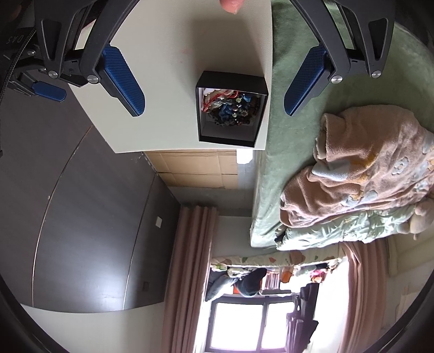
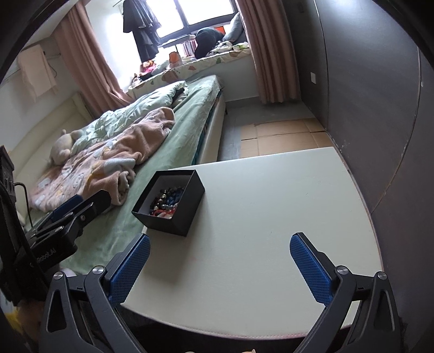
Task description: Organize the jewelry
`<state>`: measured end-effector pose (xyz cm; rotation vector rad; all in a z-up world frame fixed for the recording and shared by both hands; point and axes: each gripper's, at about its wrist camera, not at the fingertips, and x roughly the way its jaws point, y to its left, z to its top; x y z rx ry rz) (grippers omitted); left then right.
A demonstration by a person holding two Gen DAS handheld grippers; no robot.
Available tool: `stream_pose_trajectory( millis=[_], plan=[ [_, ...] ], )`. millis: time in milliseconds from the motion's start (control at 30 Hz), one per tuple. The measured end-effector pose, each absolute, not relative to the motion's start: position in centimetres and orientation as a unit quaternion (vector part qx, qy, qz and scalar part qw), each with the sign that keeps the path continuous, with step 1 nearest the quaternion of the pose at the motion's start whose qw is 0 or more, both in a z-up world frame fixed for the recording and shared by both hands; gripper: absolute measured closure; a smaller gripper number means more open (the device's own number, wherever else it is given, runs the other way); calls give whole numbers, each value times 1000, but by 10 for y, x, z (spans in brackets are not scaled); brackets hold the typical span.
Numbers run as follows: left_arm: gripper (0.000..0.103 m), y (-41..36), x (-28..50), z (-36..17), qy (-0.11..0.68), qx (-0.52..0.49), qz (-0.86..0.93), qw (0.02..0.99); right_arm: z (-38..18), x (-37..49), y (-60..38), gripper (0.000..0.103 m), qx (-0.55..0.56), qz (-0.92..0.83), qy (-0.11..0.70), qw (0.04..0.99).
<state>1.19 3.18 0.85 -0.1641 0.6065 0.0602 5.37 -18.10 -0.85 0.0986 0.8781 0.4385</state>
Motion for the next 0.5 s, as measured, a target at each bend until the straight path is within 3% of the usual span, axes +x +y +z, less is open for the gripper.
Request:
stream_pose_trajectory(
  millis=[500],
  plan=[
    [0,30,18,6,302,-81,31,949,-4,58,-192,0,62,200,421,883]
  ],
)
